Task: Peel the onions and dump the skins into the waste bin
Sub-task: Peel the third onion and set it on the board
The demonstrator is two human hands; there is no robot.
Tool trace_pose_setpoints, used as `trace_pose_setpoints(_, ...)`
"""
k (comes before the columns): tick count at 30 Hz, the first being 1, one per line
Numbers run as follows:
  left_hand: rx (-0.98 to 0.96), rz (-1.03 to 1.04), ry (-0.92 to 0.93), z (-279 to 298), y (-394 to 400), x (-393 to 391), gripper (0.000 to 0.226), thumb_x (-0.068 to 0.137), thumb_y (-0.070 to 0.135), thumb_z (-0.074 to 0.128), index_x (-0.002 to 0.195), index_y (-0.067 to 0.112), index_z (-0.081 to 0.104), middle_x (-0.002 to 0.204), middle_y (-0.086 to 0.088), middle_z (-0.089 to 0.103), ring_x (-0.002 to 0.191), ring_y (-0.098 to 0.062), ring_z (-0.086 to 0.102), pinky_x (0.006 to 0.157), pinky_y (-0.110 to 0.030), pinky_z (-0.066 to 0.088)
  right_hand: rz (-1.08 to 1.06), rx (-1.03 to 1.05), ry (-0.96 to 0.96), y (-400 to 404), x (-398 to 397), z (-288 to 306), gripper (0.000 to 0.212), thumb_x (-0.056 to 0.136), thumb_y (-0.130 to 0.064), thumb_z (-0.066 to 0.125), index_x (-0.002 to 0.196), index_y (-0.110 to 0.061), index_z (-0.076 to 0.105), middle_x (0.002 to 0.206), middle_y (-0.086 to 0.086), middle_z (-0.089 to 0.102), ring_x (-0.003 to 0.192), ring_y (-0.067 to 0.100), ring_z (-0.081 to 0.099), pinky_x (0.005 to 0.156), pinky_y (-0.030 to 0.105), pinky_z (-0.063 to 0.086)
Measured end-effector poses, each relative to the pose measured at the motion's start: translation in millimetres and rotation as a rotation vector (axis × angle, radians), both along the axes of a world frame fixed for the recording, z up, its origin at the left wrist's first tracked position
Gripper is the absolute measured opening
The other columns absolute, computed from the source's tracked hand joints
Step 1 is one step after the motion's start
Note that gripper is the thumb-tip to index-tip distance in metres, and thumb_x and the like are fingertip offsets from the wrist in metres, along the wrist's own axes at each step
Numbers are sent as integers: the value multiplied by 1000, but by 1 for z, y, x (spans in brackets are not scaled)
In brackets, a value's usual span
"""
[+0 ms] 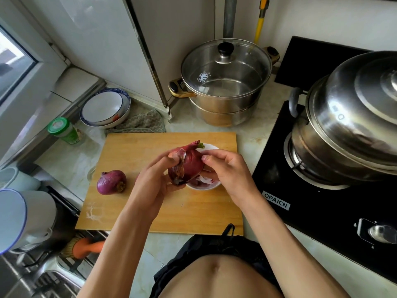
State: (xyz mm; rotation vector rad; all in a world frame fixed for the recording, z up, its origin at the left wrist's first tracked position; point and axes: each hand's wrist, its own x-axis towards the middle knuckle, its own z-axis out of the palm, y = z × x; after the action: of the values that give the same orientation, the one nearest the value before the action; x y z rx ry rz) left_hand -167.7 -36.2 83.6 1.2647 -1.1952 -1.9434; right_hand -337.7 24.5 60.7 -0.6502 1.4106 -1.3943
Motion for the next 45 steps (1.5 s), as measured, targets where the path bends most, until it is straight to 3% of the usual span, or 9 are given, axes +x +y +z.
trace_pose_setpoints(4, -28, 1, -14, -5, -4, 1, 45, 85, 34, 67, 126, 17, 72, 123, -18, 72, 115, -40, 68, 103, -64, 47, -8, 25, -50, -1, 0, -1, 17, 93, -2, 63, 105, -4, 74, 98, 16, 76, 94, 28, 74, 87, 41, 60)
trace_pose_setpoints(7, -32, -1, -22, -7, -6, 2, 45, 84, 31, 68, 127, 16, 71, 124, -17, 71, 116, -41, 68, 105, -66, 45, 5, 26, -45, -2, 0, -2, 18, 94, 0, 61, 105, -4, 74, 96, 14, 76, 92, 25, 74, 88, 42, 60)
trace_pose_setpoints(13, 14, 28, 26, -6, -5, 0, 43, 87, 33, 63, 124, 13, 72, 122, -20, 71, 109, -38, 71, 88, -48, 55, -14, 11, 25, -1, 1, 1, 25, 88, 10, 58, 94, -7, 75, 84, 5, 77, 77, 14, 74, 72, 24, 59)
trace_pose_setpoints(16, 59, 59, 69, -5, -3, -2, 40, 89, 32, 61, 121, 11, 73, 121, -21, 71, 107, -38, 71, 79, -42, 59, -54, 27, 26, -2, 1, 1, 27, 87, 9, 56, 86, -11, 75, 80, 5, 77, 76, 17, 74, 76, 30, 61)
trace_pose_setpoints(19, 75, 81, 98, -6, -2, -4, 33, 97, 27, 58, 122, 11, 73, 121, -20, 71, 102, -35, 73, 72, -37, 61, -55, -15, 56, -1, -1, 1, 17, 93, -5, 62, 88, -12, 77, 87, 6, 78, 87, 23, 75, 85, 38, 60)
trace_pose_setpoints(23, 48, 62, 61, -5, -1, -5, 37, 97, 30, 59, 127, 11, 70, 120, -16, 72, 104, -34, 73, 77, -40, 59, -4, -26, 50, 1, -2, 1, 11, 88, -23, 74, 91, -13, 76, 87, 4, 78, 87, 17, 74, 84, 33, 60)
trace_pose_setpoints(32, 30, 53, 33, -7, 0, -6, 46, 88, 31, 72, 129, 9, 68, 123, -21, 71, 112, -39, 70, 78, -40, 62, 25, -15, 100, 1, -8, -3, 8, 93, -14, 69, 92, -18, 76, 94, 5, 77, 93, 16, 73, 88, 39, 60)
trace_pose_setpoints(39, 6, 48, 30, -8, -3, -9, 45, 90, 31, 67, 129, 8, 68, 125, -21, 70, 114, -41, 69, 93, -51, 57, 12, -18, 52, 0, -12, -3, 14, 92, -5, 67, 90, -17, 75, 93, 11, 76, 92, 24, 74, 86, 41, 60)
trace_pose_setpoints(45, 62, 99, 119, -7, -1, -16, 35, 101, 25, 54, 125, 4, 69, 119, -19, 69, 111, -39, 70, 79, -43, 61, -38, -18, 39, -1, -13, -2, 15, 87, -3, 68, 93, -14, 75, 90, 6, 77, 89, 24, 74, 86, 41, 60)
